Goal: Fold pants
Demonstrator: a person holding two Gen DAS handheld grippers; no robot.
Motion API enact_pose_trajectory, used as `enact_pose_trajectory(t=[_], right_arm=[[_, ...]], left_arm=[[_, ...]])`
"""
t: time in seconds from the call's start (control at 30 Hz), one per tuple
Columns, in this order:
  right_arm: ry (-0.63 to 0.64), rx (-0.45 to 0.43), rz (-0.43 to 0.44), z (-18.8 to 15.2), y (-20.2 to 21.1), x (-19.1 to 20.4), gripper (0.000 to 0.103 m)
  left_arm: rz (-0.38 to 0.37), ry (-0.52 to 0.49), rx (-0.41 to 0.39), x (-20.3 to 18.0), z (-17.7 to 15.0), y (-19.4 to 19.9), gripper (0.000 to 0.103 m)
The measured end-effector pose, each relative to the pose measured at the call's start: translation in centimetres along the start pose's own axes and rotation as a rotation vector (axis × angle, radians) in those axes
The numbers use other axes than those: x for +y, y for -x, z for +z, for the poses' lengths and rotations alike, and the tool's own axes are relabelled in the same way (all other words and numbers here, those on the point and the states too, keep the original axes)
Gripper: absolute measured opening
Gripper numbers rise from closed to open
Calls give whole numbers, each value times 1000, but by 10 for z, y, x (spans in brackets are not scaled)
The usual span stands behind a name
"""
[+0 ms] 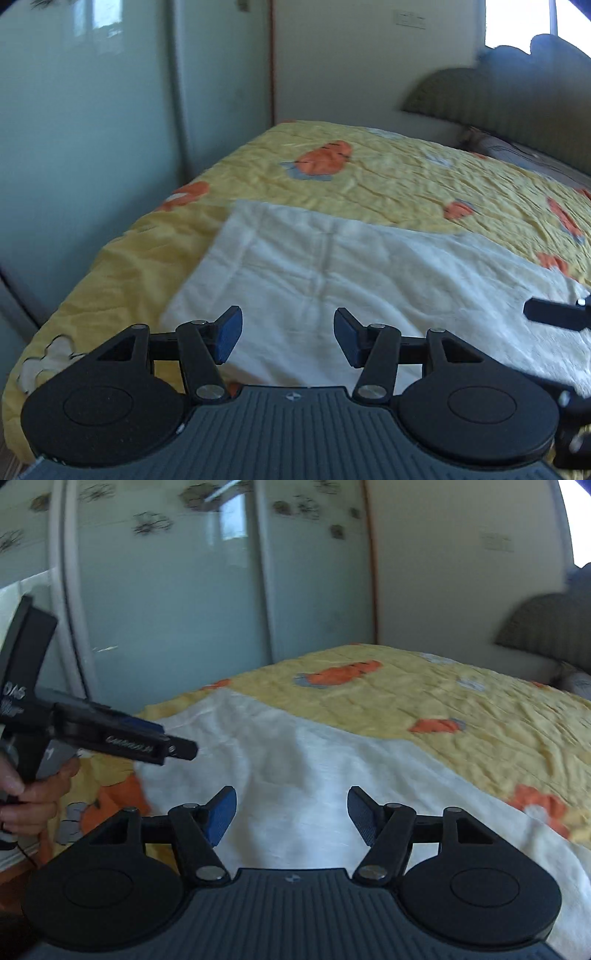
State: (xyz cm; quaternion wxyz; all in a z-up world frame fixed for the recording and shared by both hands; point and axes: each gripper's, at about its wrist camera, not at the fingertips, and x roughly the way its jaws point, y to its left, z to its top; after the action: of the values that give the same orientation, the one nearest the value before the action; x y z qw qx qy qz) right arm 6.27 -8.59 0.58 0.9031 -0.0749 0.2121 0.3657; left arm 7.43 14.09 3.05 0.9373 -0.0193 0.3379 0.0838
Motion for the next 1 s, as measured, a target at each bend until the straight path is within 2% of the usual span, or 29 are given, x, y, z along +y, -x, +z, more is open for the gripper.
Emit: enact_pose_trajectory(t=[0.1,0.17,0.23,0.27,0.33,0.37,0.43,0.53,0.63,0.73,0.8,0.87,1.0], right_arm=[[246,-3,33,9,-34,56,65],[338,6,67,12,-54,84,61],[371,22,104,14,-70,99,46],[394,32,101,15,-79,105,42],[449,51,58,13,-92,113,33],[478,58,39,9,-97,116,32],[500,65,30,7,-100,120,23],[509,65,32,4,-99,120,14],[531,67,30,3,-100,121,13],[521,66,30,3,-98,121,13],[528,70,20,2,-100,122,13],[553,73,5,0,-103,124,13],[554,62,17,-2,-105,125,7]], left_arm=[[43,115,35,38,3,-1,59],[45,179,69,55,4,-4,59],[23,245,93,69,3,-7,59],[3,275,103,75,3,-8,59],[-52,322,124,82,3,-10,59],[-75,344,134,84,2,-13,59],[-114,393,156,89,1,-18,58],[-168,503,196,98,-3,-29,51],[-230,599,248,106,-9,-42,49],[-221,633,243,109,-11,-43,38],[-224,648,239,112,-12,-41,35],[-217,652,238,114,-11,-42,20],[-227,671,216,118,-13,-39,16]])
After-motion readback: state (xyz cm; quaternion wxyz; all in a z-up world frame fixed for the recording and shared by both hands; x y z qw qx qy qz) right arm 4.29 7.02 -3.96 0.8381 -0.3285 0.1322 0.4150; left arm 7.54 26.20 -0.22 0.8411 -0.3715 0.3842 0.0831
